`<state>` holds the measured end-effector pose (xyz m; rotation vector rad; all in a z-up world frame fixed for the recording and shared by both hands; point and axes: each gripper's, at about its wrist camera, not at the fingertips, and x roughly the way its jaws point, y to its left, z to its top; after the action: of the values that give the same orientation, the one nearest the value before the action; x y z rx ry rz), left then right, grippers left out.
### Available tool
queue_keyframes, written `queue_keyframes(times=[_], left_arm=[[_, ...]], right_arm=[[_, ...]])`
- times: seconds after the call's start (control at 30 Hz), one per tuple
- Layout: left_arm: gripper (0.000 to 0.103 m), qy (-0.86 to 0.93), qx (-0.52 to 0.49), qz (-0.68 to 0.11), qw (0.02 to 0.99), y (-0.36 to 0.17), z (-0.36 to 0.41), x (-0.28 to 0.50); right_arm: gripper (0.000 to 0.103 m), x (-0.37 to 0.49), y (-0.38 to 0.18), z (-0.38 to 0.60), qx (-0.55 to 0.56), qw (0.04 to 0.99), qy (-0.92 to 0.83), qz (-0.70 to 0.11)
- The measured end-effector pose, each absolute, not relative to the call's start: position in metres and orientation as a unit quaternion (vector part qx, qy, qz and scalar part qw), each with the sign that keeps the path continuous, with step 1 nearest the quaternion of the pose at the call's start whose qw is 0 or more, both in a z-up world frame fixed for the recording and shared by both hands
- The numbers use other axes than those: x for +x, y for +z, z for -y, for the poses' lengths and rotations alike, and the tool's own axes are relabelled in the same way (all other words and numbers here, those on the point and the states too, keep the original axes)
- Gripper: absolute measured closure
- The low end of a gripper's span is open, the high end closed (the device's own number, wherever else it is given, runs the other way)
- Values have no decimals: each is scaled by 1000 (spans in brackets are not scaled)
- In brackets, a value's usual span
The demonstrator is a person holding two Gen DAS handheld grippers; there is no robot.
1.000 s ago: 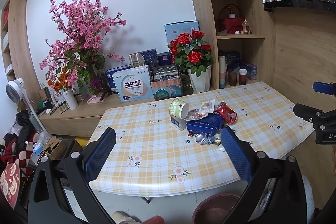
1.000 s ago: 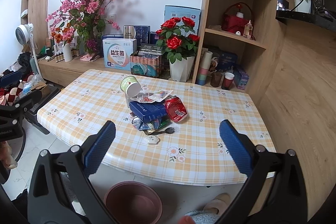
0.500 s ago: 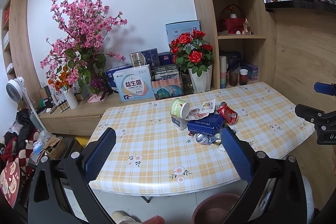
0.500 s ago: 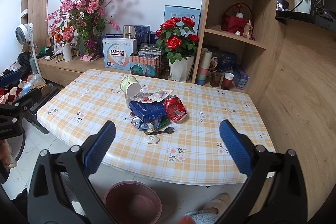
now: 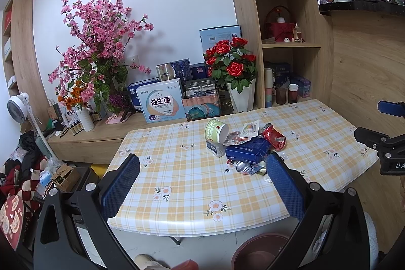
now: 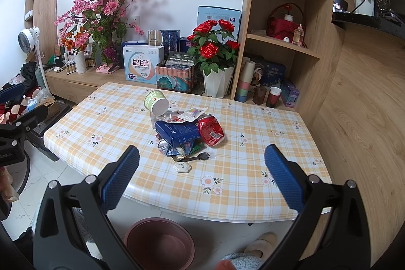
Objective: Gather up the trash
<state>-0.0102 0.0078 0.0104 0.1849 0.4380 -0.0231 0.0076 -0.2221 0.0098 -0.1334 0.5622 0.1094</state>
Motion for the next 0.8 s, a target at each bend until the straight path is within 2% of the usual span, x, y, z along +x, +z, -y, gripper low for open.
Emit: queue_keyframes(times=[0.8], left_arm=[[5,-33,84,-221,971,6,-8,-10]], right_arm=[[5,12,0,227,-70,955,56,-282]])
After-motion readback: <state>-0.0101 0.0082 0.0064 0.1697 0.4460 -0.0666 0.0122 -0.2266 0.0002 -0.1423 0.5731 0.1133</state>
